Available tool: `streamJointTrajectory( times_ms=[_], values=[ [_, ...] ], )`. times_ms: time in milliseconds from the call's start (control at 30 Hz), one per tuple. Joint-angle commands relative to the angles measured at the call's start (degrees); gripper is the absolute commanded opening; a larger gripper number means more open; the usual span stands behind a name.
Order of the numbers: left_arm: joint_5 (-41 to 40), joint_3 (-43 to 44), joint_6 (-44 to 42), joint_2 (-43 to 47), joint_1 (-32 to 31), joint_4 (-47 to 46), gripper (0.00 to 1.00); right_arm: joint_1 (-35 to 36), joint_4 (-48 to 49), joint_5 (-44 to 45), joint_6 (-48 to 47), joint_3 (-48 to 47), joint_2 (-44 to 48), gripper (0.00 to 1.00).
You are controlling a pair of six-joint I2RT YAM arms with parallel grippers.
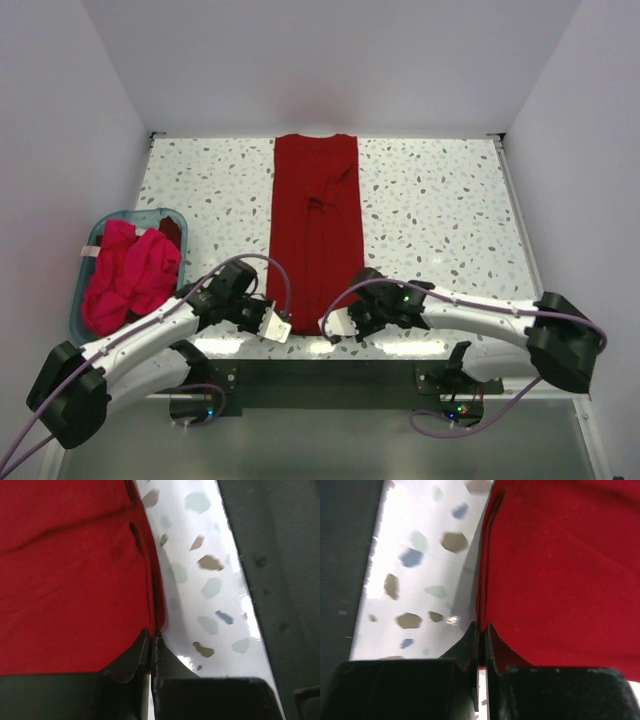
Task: Fold and stack the t-shirts
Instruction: Fold the tshirt
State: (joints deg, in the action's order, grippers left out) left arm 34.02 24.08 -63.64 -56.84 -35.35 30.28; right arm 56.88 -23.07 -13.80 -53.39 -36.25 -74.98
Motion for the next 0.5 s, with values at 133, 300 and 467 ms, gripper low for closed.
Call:
streamJointTrajectory(
  times_ms=[133,300,467],
  values=[
    [2.2,6.5,4.6,8.0,-6.8,12.5,0.0,7.8,-7.7,-3.2,11.0,-0.7,12.1,0.0],
    [-0.8,12.0,5.7,6.0,-5.2,11.6,0.0,-0.2,-8.9,-5.3,7.3,-6.2,11.1,0.0],
    [2.5,19.1,-1.8,-3.8,5.4,11.6,0.0,-7.7,-10.4,-8.4,-0.6,-11.9,6.7,0.0]
  ],
)
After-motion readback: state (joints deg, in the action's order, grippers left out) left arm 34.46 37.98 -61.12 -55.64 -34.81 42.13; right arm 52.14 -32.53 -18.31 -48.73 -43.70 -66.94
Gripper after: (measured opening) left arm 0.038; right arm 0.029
